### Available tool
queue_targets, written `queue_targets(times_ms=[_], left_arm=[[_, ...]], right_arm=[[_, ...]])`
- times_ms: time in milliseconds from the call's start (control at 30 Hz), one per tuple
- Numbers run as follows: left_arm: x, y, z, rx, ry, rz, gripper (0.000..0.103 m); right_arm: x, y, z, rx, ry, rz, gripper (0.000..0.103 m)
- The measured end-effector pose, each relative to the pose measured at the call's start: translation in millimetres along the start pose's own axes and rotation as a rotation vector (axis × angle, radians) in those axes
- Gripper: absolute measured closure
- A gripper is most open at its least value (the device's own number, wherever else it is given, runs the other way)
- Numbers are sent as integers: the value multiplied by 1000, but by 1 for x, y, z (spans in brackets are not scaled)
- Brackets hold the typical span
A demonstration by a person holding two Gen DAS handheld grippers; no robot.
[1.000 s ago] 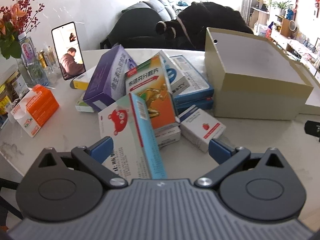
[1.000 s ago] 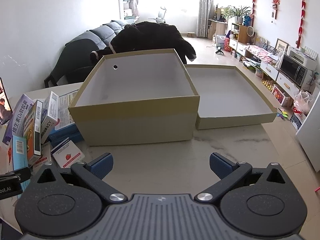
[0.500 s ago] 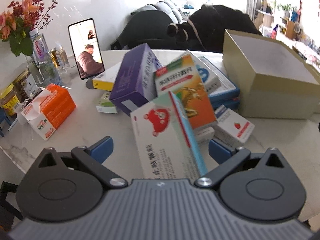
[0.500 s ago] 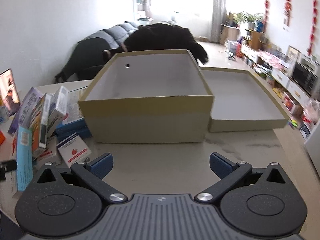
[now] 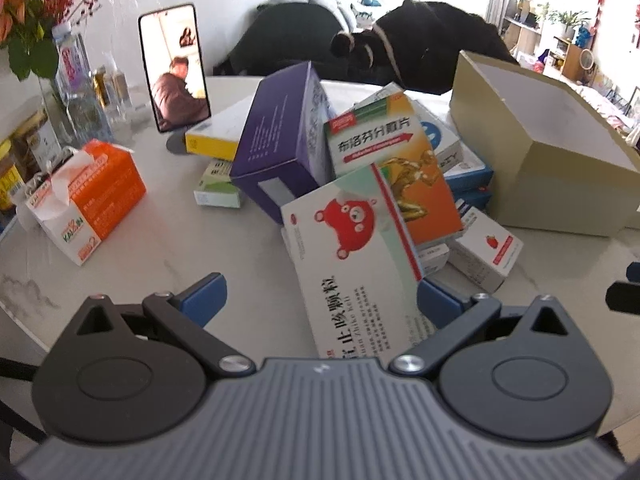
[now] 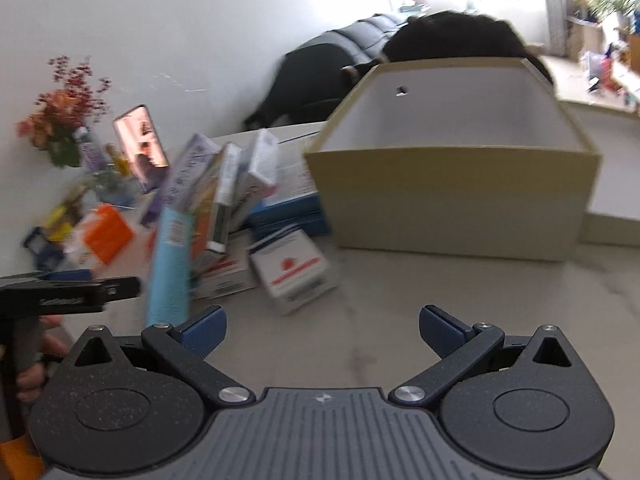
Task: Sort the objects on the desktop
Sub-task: 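Move the left tool toward the purple medicine box in the pile, then close the left tool on the tall purple box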
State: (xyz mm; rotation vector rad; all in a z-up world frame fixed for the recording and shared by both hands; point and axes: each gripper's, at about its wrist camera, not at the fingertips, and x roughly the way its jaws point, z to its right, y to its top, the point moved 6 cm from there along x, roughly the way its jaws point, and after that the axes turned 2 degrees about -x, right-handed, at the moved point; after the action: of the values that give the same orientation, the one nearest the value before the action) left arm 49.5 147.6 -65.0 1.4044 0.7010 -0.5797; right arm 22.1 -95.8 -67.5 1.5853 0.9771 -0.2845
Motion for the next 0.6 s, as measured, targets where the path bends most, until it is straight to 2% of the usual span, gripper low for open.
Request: queue_targets(times_ms=[67,333,600], left_arm=[[3,3,-4,-10,-6,-9,0],[11,37,-27,-68,-36,68,0],[28,57,-36,-67,-67,119,0]], right_arm=[[2,0,-6,-28,3,-4,0],[8,-1,-18,-93,6,-38,0],[9,5,-4,-27,9,-45,0]])
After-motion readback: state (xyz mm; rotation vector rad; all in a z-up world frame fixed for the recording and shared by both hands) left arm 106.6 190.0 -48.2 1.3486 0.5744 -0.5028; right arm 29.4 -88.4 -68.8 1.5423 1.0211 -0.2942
